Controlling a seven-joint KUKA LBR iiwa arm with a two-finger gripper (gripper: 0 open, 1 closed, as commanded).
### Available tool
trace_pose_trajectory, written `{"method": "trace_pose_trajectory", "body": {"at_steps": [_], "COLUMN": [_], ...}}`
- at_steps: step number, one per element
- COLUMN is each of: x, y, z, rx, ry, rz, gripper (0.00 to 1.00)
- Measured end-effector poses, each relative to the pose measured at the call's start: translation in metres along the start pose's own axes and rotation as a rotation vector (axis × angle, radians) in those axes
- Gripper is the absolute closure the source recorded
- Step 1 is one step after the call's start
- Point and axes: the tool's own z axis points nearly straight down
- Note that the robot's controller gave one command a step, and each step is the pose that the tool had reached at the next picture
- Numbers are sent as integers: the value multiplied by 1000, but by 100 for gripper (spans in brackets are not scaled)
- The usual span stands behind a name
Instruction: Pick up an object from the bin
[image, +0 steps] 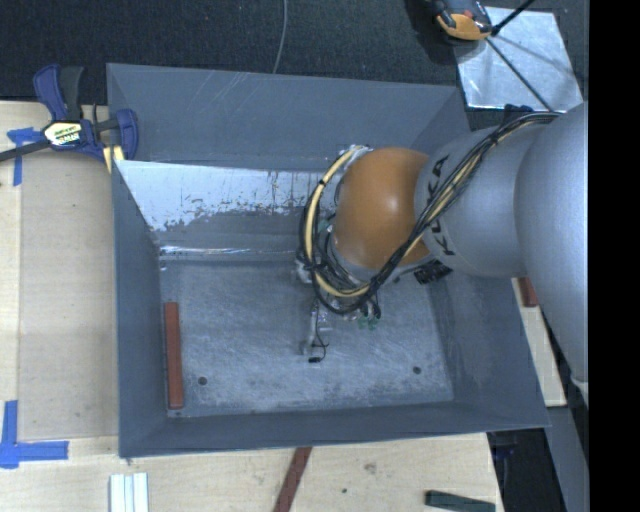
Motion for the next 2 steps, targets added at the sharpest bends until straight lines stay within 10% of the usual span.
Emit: {"method": "trace_pose_trajectory", "body": {"at_steps": [1, 2], "x": [0, 0], "y": [0, 0], "z": [0, 0], "rx": [0, 0], "ry": [-1, 0], "rz": [0, 1], "gripper": [100, 0]}}
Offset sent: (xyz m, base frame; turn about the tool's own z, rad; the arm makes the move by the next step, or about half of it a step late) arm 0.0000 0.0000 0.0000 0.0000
